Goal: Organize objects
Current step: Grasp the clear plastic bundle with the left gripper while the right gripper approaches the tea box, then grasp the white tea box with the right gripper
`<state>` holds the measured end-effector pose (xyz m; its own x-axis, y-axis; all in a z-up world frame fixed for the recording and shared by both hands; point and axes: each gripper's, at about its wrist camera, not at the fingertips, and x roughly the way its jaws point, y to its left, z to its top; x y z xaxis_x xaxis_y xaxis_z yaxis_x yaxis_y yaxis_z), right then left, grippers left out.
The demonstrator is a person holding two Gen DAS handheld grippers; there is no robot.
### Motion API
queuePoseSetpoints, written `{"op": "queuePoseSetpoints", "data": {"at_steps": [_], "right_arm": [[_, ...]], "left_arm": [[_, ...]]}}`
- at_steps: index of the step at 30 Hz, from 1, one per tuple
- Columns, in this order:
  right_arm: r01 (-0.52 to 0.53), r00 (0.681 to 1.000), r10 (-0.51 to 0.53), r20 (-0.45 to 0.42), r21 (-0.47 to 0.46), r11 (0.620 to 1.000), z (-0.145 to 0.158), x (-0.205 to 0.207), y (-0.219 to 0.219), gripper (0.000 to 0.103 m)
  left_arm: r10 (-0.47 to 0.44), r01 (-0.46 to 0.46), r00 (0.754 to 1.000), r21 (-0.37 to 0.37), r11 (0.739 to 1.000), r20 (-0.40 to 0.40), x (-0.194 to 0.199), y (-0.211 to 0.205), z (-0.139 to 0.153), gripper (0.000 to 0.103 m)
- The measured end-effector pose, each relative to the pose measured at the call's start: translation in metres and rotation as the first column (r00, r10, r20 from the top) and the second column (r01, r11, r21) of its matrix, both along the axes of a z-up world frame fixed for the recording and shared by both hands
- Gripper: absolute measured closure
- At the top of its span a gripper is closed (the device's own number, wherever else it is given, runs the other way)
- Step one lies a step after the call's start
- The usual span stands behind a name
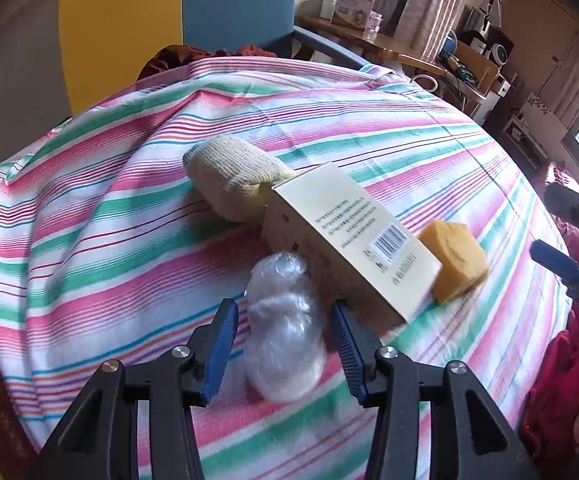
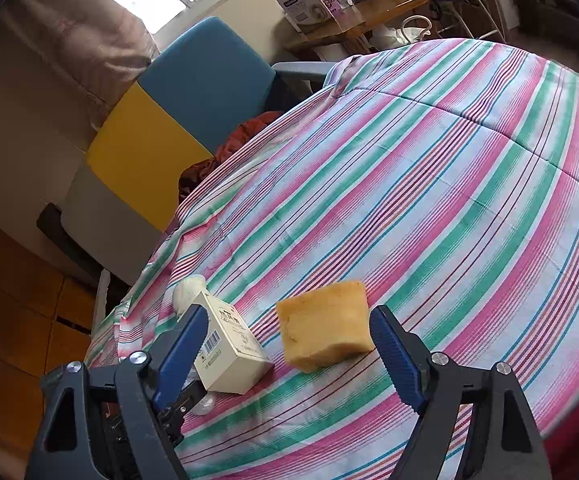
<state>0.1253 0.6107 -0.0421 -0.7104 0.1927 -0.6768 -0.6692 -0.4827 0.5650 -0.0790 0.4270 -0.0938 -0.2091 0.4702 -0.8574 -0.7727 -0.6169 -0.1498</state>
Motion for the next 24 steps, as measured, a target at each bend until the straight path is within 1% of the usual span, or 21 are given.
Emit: {"op": "queuePoseSetpoints", "data": {"at_steps": [1, 2, 3, 5, 9, 12, 15, 17, 18, 22, 24], "right_arm": [[0.0, 1.0, 0.0, 0.001, 0.001, 1.0, 0.0, 0.0, 0.0, 0.019], [-0.001, 1.0, 0.001, 0.003, 0.003, 1.0, 0.0, -0.001, 0.0, 0.019], [-0.002, 1.0, 0.002, 0.005, 0.004, 1.0, 0.0, -0.001, 0.0, 0.019], [-0.002, 1.0, 0.002, 0.009, 0.006, 1.0, -0.001, -0.002, 0.001, 0.019], [-0.005, 1.0, 0.005, 0.019, 0.007, 1.0, -0.003, -0.004, 0.001, 0.019], [-0.012, 1.0, 0.012, 0.02, 0.015, 1.0, -0.002, -0.004, 0.0, 0.019], [-0.027, 0.999, 0.026, 0.023, 0.031, 0.999, 0.0, -0.007, -0.003, 0.019], [-0.05, 0.998, 0.049, 0.032, 0.037, 0.998, 0.0, -0.01, -0.007, 0.019], [-0.067, 0.997, 0.065, 0.041, 0.042, 0.997, -0.001, -0.014, -0.009, 0.019], [-0.139, 0.987, 0.131, 0.095, 0.084, 0.987, -0.002, -0.029, -0.022, 0.019], [-0.186, 0.977, 0.174, 0.124, 0.097, 0.978, -0.004, -0.037, -0.03, 0.019]], "left_arm": [[0.003, -0.003, 1.0, -0.008, 1.0, 0.003, -0.003, 0.003, -0.005, 0.056], [0.008, -0.008, 1.0, -0.014, 1.0, 0.008, -0.005, 0.004, -0.009, 0.064], [0.014, -0.014, 1.0, -0.013, 1.0, 0.011, -0.006, 0.003, -0.011, 0.066], [0.019, -0.019, 1.0, 0.009, 1.0, 0.01, -0.003, -0.005, -0.011, 0.067], [0.023, -0.023, 1.0, 0.014, 1.0, -0.006, 0.02, -0.033, -0.01, 0.067], [0.012, -0.012, 0.999, 0.01, 1.0, -0.047, 0.044, -0.06, -0.01, 0.067], [0.023, -0.021, 0.997, 0.028, 0.999, -0.068, 0.062, -0.087, -0.011, 0.067], [0.042, -0.038, 0.997, 0.058, 0.998, -0.068, 0.068, -0.103, -0.012, 0.067], [0.044, -0.038, 0.996, 0.071, 0.997, -0.08, 0.071, -0.109, -0.013, 0.067], [0.024, -0.012, 0.99, 0.083, 0.996, -0.139, 0.078, -0.116, -0.016, 0.067], [0.028, -0.012, 0.989, 0.105, 0.994, -0.145, 0.078, -0.117, -0.018, 0.067]]}}
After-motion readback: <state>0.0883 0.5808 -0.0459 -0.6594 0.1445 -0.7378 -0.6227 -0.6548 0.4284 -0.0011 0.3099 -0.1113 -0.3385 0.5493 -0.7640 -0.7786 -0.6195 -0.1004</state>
